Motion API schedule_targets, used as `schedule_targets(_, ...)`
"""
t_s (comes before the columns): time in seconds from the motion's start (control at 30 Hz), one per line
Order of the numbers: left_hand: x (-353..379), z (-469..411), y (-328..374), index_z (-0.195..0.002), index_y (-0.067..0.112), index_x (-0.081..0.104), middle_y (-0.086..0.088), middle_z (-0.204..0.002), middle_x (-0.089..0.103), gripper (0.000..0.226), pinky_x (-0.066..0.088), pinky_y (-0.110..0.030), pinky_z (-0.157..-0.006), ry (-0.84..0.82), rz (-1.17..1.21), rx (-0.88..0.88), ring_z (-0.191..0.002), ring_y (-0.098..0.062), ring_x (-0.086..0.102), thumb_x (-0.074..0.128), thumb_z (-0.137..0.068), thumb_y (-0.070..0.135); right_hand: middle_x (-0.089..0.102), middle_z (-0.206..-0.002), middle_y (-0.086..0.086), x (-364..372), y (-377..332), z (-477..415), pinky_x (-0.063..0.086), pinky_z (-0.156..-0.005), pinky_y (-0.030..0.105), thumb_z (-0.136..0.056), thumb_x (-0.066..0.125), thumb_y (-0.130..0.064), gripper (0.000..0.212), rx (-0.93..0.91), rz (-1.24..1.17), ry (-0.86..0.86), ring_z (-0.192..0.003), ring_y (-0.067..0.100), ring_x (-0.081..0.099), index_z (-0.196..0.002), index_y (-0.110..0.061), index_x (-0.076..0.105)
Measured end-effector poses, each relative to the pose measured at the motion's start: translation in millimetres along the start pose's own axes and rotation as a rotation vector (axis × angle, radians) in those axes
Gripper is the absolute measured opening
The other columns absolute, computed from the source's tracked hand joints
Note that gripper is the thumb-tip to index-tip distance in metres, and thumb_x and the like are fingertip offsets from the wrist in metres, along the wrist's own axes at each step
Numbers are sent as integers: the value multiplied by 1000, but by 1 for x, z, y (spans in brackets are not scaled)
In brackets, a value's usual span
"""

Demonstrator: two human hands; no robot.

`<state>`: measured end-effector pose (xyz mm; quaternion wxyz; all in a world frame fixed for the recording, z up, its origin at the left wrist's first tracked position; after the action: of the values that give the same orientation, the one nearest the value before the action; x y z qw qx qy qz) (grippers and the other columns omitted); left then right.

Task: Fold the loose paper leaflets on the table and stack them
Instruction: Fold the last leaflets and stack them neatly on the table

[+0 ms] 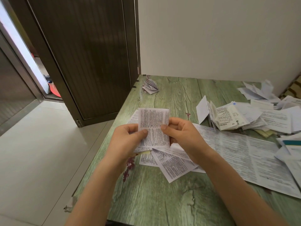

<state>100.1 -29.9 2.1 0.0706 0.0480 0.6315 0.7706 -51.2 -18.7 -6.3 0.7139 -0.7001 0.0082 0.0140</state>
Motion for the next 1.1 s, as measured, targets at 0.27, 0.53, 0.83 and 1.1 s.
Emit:
schedule_targets(0.27, -12, 2, 8, -138, 26, 38, -7, -95, 69, 57, 60, -33, -64, 236, 451, 64, -78, -17, 72, 41, -93, -8, 73, -84, -1, -14, 5, -2, 55, -57, 24, -96, 49, -5, 22, 21, -89, 210, -74, 14, 70, -93, -21, 65)
schedule_targets(0.53, 12, 9, 11, -142, 31, 10, 4, -104, 51, 81, 58, -29, -60, 65, 41, 187, -72, -3, 64, 46, -87, -16, 71, -98, 13, 11, 4, 2, 55, -80, 44, -98, 44, -5, 23, 40, -3, -57, -85, 26, 68, -114, -14, 57)
schedule_targets(0.83, 20, 6, 5, -145, 33, 12, 5, -121, 33, 74, 31, -35, -106, 91, -354, 383, -118, -13, 35, 47, -90, -1, 66, -113, 18, 24, 6, 5, 54, -84, 51, -101, 38, -13, 25, 84, -142, -106, -96, 32, 65, -114, -12, 60)
schedule_targets(1.1, 17, 0, 3, -148, 29, 9, 12, -137, 33, 81, 53, -17, -70, 143, 8, 261, -104, 3, 50, 59, -89, 5, 70, -107, 8, 16, 2, 4, 57, -81, 32, -97, 45, -2, 29, -20, -143, -43, -95, 17, 68, -115, -23, 54)
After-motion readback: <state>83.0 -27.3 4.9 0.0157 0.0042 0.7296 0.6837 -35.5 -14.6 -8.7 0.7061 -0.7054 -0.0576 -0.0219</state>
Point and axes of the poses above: each hand's wrist, its own z-axis away from the middle knuckle, its own x-axis out of the palm, y = z × x, the point moved 5 cm from there along -z, towards the middle knuckle
